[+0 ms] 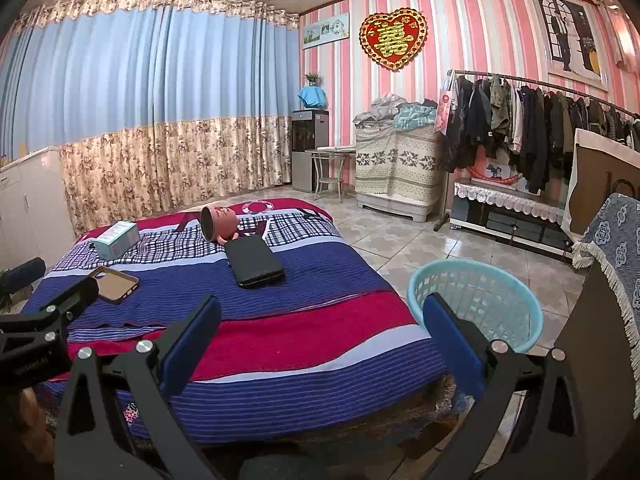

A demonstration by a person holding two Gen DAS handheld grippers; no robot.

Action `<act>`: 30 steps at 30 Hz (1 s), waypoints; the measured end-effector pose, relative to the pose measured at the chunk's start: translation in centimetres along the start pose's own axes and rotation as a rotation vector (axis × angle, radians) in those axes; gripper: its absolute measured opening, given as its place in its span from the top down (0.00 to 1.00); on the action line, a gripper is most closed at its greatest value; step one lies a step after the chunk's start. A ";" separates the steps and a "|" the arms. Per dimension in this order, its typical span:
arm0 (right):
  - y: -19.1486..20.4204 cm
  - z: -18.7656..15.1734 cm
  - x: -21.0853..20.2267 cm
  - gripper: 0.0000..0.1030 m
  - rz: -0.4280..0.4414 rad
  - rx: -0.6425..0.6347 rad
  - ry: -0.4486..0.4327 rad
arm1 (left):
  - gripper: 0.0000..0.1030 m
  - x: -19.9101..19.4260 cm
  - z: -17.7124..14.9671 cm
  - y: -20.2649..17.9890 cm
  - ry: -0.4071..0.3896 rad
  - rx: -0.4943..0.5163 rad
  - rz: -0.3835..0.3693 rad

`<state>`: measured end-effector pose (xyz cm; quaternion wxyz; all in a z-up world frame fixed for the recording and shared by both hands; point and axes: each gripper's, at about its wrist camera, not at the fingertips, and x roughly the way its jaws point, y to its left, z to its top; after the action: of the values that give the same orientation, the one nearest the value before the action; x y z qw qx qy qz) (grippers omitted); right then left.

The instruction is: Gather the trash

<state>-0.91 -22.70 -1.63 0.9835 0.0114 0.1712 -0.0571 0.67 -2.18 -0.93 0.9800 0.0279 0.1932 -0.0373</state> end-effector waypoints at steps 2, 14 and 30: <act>-0.1 0.0 0.0 0.04 0.001 0.002 -0.001 | 0.05 0.0 0.0 0.0 0.000 -0.002 0.001; 0.5 -0.1 0.0 0.04 0.003 -0.002 -0.004 | 0.05 0.0 0.0 0.0 -0.002 -0.001 0.000; 0.8 0.1 0.0 0.04 0.003 0.002 -0.009 | 0.05 -0.3 0.6 -0.2 -0.016 0.012 -0.003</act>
<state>-0.72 -21.87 -1.53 0.9843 0.0122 0.1670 -0.0557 0.64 -2.43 -0.23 0.9813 0.0333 0.1854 -0.0401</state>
